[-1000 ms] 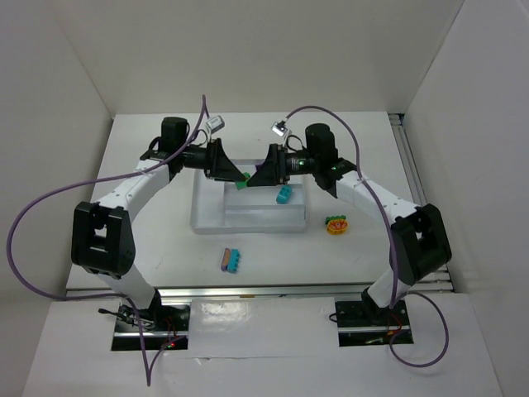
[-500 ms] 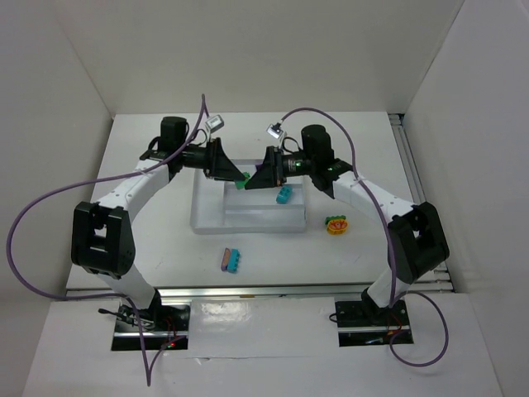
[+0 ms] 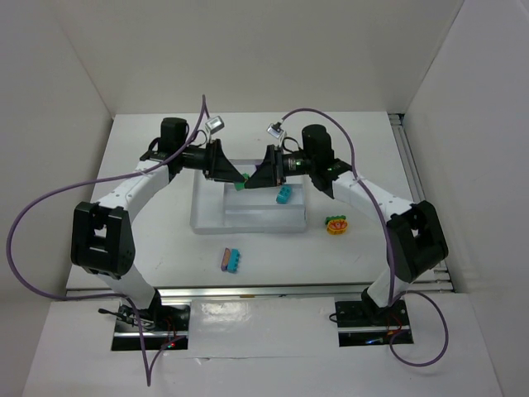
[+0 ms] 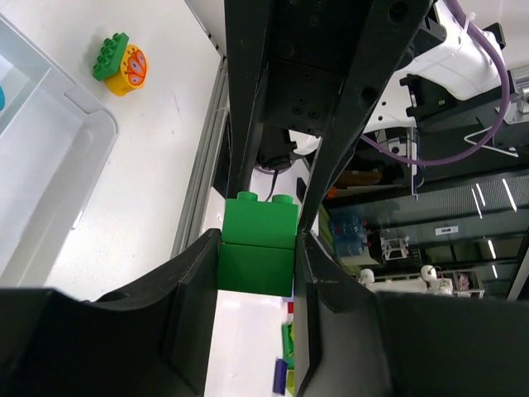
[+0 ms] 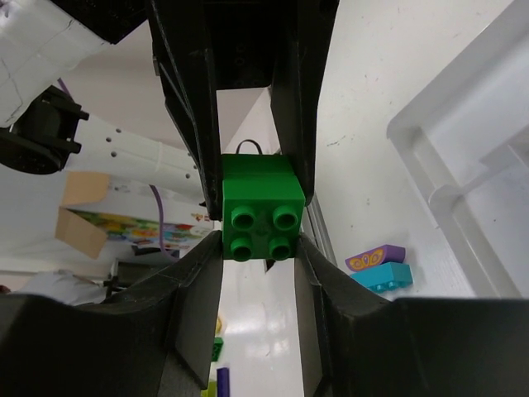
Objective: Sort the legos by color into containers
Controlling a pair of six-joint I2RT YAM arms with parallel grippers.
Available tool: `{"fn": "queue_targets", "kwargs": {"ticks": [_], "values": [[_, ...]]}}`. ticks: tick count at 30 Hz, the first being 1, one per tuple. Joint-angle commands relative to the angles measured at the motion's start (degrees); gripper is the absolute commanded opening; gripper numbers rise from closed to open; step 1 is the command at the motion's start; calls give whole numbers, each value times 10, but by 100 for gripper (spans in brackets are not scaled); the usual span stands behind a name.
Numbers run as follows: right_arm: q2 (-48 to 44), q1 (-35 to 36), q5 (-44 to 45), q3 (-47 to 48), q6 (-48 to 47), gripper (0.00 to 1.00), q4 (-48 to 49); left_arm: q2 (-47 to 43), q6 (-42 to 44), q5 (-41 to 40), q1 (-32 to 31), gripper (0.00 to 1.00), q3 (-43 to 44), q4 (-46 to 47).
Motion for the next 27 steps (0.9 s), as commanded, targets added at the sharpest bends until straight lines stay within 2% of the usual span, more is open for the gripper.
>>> {"fn": "queue_targets", "kwargs": {"ticks": [1,2,4,5,7,8,11,12,15,18,19,22,25,26,27], "values": [[-6,3,0,12,5,14,60,-14,30,6,-6,0,-6,-7],[-6,3,0,12,5,7,54,-19,44,6,-6,0,-6,-12],[-6,3,0,6,5,2,49,-19,60,6,-6,0,1,-38],[-6,3,6,6,-1,2,49,-19,69,-3,-6,7,6,-49],[-12,3,11,1,-1,0,49,-19,82,-11,-6,38,11,-64],[-12,-2,11,1,-1,0,43,-19,82,-11,-6,63,11,-69],[-17,-2,18,-6,-1,0,49,-24,82,-11,5,94,11,-69],[-22,-2,18,-12,-1,0,49,-24,77,-11,10,100,6,-69],[-22,-8,23,-12,-1,0,54,-24,77,-5,16,100,-6,-69],[-22,-8,23,-12,-1,0,54,-35,67,3,16,86,-24,-52],[-22,-13,18,-12,-1,0,54,-41,47,9,16,75,-29,-35],[-17,-13,18,-12,-1,0,54,-47,2,14,16,63,-38,42],[-12,-13,10,-12,-1,0,54,-42,-10,14,16,72,-33,48],[-12,-13,10,-12,5,0,54,-42,-10,14,16,72,-33,48],[-12,-13,10,-6,5,0,54,-36,-10,14,16,68,-33,48]]}}
